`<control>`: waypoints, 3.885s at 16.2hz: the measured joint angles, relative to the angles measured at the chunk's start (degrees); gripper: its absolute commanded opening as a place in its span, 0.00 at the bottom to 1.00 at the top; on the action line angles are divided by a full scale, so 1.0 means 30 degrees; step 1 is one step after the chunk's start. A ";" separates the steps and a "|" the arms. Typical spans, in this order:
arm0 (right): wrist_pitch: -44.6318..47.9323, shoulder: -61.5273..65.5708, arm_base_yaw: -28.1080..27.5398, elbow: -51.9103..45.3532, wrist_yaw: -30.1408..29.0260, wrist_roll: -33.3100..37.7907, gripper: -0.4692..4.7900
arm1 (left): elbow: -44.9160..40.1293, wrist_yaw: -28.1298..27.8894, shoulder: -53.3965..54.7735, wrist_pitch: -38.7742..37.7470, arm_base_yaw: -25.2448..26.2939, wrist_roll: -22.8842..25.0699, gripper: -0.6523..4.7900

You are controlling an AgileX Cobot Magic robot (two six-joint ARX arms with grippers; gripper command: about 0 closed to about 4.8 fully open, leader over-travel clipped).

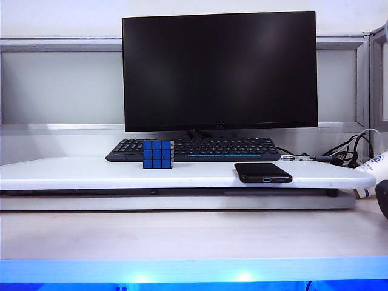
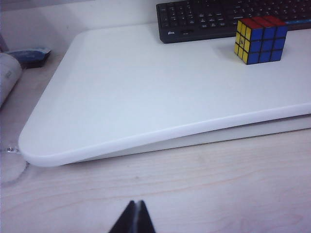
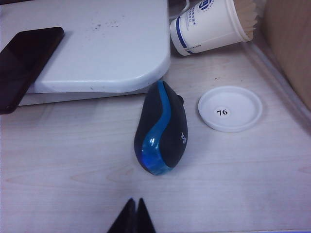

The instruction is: Put the phone on top of the Rubik's Cube.

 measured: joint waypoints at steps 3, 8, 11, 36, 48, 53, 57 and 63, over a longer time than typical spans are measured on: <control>-0.0015 0.0000 0.0000 0.0000 0.0000 0.0000 0.07 | 0.0000 0.0000 0.0000 0.0000 0.0000 0.0000 0.11; -0.0015 0.0000 0.0000 0.0000 0.0000 0.0000 0.07 | 0.0000 0.0000 0.0000 0.0000 0.0000 -0.0532 0.11; -0.0015 0.0000 0.0000 0.0000 0.0000 0.0000 0.07 | 0.0000 0.0000 0.0000 0.0000 0.0000 -0.0590 0.11; 0.3650 0.0000 0.0015 -0.0066 -0.6280 0.4575 0.47 | 0.0095 0.8182 0.0000 0.0211 0.0000 0.0015 0.11; 0.5180 0.0146 0.0015 -0.0058 -0.9967 1.4630 0.81 | 0.0102 0.8728 0.0000 0.0211 0.0000 -0.0488 0.11; 0.8961 0.4641 0.0015 -0.0022 -1.0251 1.5351 0.94 | 0.0102 0.8816 0.0000 0.0211 0.0000 -0.0495 0.11; 1.3063 1.0994 0.0058 -0.0022 -1.0965 1.5606 1.00 | 0.0109 0.9049 0.0000 0.0211 0.0000 -0.0495 0.11; 2.0393 2.1354 0.2375 0.2098 -1.0972 1.6721 1.00 | 0.0109 0.9085 0.0000 0.0211 0.0000 -0.0495 0.11</control>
